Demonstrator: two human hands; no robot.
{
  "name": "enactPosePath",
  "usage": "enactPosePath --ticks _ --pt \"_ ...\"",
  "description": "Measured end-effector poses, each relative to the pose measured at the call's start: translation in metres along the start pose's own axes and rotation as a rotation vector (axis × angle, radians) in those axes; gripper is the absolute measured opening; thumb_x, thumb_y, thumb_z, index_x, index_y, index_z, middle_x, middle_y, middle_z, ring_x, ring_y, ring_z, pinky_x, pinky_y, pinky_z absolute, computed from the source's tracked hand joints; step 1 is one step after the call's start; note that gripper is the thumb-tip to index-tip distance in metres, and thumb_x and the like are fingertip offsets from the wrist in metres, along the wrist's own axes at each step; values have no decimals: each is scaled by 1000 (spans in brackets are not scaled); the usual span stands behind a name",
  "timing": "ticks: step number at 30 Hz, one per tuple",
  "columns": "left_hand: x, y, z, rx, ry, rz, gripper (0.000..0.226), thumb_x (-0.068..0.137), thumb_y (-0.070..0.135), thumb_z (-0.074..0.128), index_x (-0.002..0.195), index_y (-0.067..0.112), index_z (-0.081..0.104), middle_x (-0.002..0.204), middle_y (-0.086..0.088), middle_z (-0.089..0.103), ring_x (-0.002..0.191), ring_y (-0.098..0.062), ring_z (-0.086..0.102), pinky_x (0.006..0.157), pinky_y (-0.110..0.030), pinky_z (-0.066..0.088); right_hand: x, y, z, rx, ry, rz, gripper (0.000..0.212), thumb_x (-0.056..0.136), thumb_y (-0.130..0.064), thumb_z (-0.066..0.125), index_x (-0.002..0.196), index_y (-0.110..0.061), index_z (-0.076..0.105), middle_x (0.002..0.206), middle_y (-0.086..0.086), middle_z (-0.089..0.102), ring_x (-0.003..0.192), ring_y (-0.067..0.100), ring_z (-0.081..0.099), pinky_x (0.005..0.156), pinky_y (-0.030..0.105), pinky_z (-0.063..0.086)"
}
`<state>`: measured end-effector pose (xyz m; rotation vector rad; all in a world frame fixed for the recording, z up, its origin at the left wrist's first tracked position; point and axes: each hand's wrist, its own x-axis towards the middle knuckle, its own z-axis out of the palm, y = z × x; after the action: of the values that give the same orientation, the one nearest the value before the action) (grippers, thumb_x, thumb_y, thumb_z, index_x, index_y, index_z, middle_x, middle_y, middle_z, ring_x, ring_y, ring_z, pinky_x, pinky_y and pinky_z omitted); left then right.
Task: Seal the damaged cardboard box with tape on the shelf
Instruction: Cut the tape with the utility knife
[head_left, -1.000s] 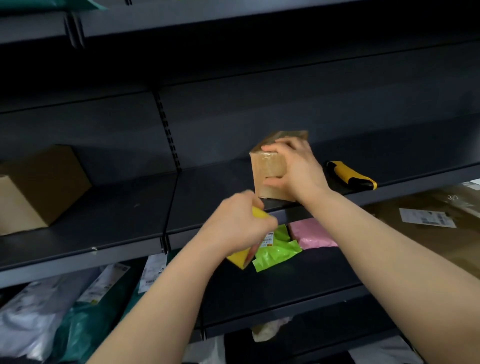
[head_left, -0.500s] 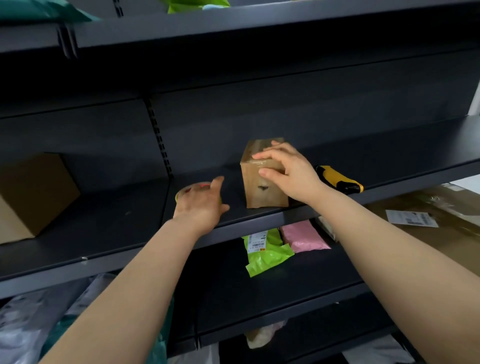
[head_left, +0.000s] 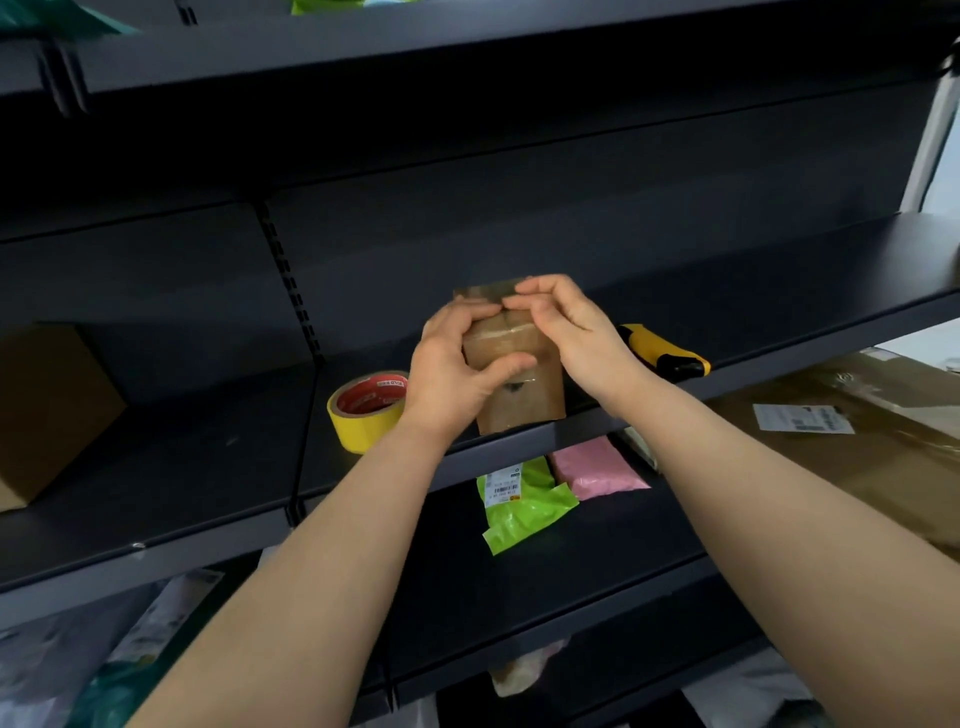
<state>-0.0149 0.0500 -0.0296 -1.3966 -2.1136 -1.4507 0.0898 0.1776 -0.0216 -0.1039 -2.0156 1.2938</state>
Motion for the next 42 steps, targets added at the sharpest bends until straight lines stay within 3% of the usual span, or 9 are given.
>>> enactPosePath --ticks 7,11,15,20,24,29,33,37,42 --pt "-21 0 0 70 -86 -20 106 62 34 91 146 29 26 158 2 25 138 -13 37 107 -21 33 -17 5 3 0 -21 43 22 103 -26 45 120 -36 54 153 -6 36 138 3 33 117 31 26" --pt "-21 -7 -11 167 -213 23 133 48 33 97 147 37 9 161 1 12 144 -20 27 115 -36 35 -31 11 -2 37 -223 116 81 90 -30 68 146 -49 13 145 -7 40 131 9 44 109 34 41" --pt "-21 -3 -16 157 -164 38 116 51 30 96 145 24 27 154 5 28 137 -16 36 112 -39 39 -32 10 -3 99 -187 149 91 72 -47 79 144 -48 22 146 -9 41 131 9 45 109 39 41" --pt "-36 0 -15 269 -36 209 98 62 26 91 142 21 36 157 9 24 136 -11 39 97 -27 49 -33 -12 1 317 40 259 50 73 -67 67 111 -38 52 127 -9 56 121 16 54 103 51 44" --pt "-59 3 -16 121 -30 325 81 72 24 85 138 26 37 160 6 20 140 12 20 102 -3 31 -34 -21 -3 481 110 388 72 77 -29 79 135 -27 35 123 3 58 113 26 60 97 46 48" --pt "-47 33 -39 -311 -60 -46 96 63 69 75 140 29 34 144 3 39 132 -13 44 103 -47 48 -41 -37 -1 469 -108 389 93 68 -11 81 145 -38 36 122 1 66 107 23 66 85 39 54" --pt "-28 54 -64 -497 -264 -311 129 56 25 95 151 46 9 125 15 45 115 -9 57 94 -37 55 -63 -36 5 541 -290 264 94 68 -4 78 141 -49 39 127 -3 65 113 22 65 91 42 55" --pt "-31 53 -60 -384 -148 -314 76 60 13 92 126 29 58 117 2 63 104 -16 66 83 -39 60 -81 -27 13 524 -294 194 96 70 -1 76 145 -45 34 139 -9 52 124 16 56 94 41 53" --pt "-28 59 -56 -462 30 -379 21 83 19 78 104 16 75 101 -2 74 89 -15 72 71 -27 60 -86 -19 13 539 -260 144 93 68 2 72 145 -39 38 137 -7 54 120 20 57 87 32 56"
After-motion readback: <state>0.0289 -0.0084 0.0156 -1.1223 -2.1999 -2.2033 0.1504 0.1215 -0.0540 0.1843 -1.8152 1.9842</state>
